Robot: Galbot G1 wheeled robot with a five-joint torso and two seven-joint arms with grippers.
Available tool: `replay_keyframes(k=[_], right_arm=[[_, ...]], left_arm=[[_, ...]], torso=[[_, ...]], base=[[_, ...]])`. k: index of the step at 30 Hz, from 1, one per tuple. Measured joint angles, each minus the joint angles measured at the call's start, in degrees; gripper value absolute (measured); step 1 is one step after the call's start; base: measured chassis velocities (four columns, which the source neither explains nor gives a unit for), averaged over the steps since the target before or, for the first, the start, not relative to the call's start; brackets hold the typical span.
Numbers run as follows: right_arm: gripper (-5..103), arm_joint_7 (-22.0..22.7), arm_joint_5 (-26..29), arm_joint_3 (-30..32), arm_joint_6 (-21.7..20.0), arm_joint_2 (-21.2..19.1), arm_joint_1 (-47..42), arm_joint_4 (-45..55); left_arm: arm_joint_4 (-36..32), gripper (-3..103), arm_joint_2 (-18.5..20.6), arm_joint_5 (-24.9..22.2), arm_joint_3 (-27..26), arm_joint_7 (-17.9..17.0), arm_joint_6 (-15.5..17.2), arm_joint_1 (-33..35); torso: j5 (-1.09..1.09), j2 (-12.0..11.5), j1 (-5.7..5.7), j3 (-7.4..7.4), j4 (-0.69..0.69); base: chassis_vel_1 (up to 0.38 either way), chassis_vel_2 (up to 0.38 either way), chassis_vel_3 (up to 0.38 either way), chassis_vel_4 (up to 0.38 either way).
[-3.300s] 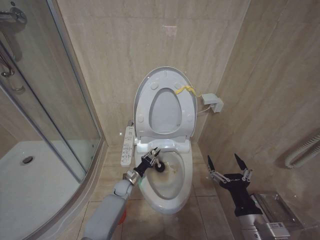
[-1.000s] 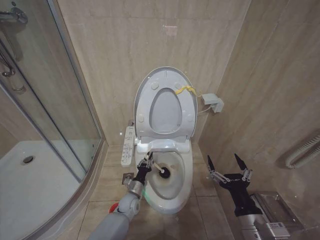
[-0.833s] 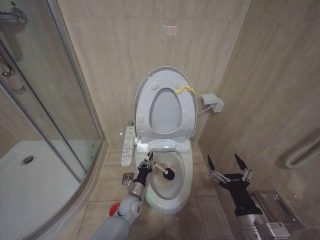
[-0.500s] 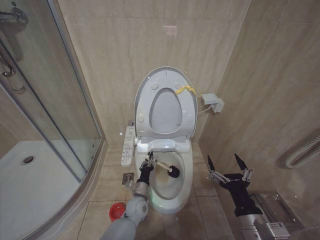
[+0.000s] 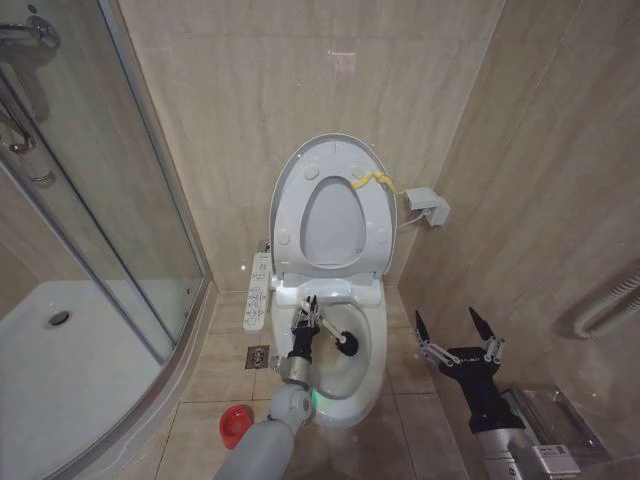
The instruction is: Open the toilet lid, clean the toilet bowl with a toilet brush, close the toilet lid, and flush.
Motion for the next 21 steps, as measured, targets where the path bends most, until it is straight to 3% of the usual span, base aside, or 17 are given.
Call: replay_keyframes(k=[3,4,8,21], right_arm=[[100,0.00,0.00,0.00,0.00,0.00,0.00,0.00],[100,0.00,0.00,0.00,0.00,0.00,0.00,0.00],[100,0.00,0.00,0.00,0.00,0.00,0.00,0.00],[100,0.00,0.00,0.00,0.00,0.00,0.00,0.00]], left_arm=[[-1.12,22,1.90,6.23,0.52,0.20,0.02,0.51],[-1.12,22,1.90,6.23,0.52,0.20,0.02,0.51],[-1.47,22,4.87,16.71,1.15,2.14,-0.03,0.63],[3.72,22,8.98,25.41,1.82,7.38,-1.58,-2.93]], torso=[[-0.02,0.00,0.00,0.00,-0.04],[-0.02,0.00,0.00,0.00,-0.04],[-0.03,0.00,0.00,0.01,-0.01],[-0.01,-0.01,0.01,0.01,0.00]], base=[[0.000,0.000,0.000,0.000],[0.000,0.000,0.000,0.000],[0.000,0.000,0.000,0.000],[0.000,0.000,0.000,0.000]])
